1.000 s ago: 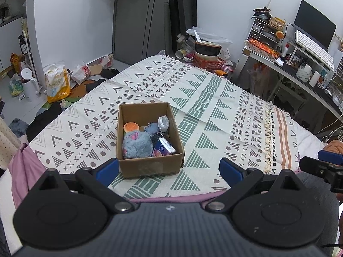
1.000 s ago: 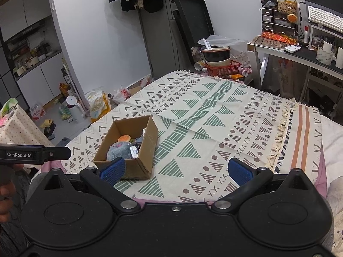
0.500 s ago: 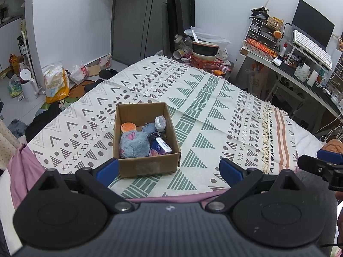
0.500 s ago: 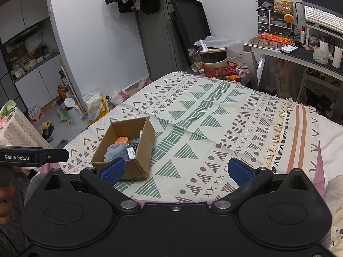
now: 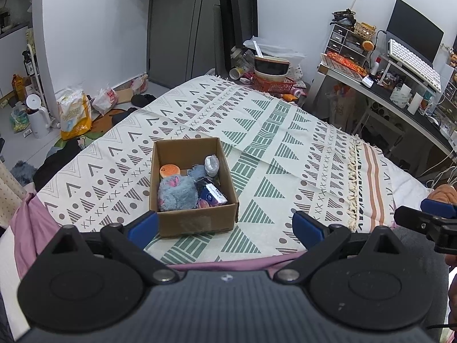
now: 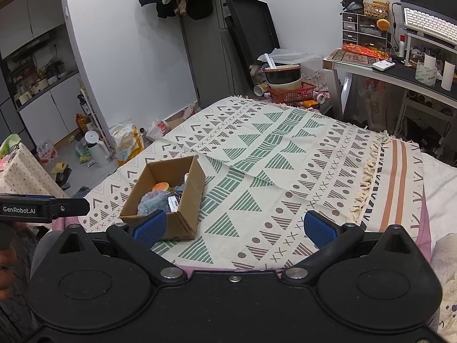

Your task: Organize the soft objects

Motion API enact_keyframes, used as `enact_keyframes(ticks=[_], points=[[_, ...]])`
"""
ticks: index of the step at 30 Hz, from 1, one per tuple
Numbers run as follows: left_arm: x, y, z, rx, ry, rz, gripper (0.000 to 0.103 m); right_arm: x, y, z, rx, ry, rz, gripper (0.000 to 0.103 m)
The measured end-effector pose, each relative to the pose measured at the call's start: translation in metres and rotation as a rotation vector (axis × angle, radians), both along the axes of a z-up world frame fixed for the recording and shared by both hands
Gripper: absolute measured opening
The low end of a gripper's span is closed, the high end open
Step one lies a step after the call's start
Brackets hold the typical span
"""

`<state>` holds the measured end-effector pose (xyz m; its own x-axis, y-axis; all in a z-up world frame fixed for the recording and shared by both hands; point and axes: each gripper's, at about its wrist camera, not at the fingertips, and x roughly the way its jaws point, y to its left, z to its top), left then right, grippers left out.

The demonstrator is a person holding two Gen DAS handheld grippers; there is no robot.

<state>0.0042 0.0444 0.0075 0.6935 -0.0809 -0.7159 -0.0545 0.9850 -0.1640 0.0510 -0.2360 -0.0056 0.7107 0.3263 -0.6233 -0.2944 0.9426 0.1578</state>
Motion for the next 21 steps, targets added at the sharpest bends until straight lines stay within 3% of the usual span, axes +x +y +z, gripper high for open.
enact_keyframes(ticks=[21], points=[[-0.0015, -0.0037, 0.0010, -0.007, -0.014, -0.015, 0.099, 0.0009, 0.0003, -0.0057, -0.006, 0.013, 0.000, 0.103]])
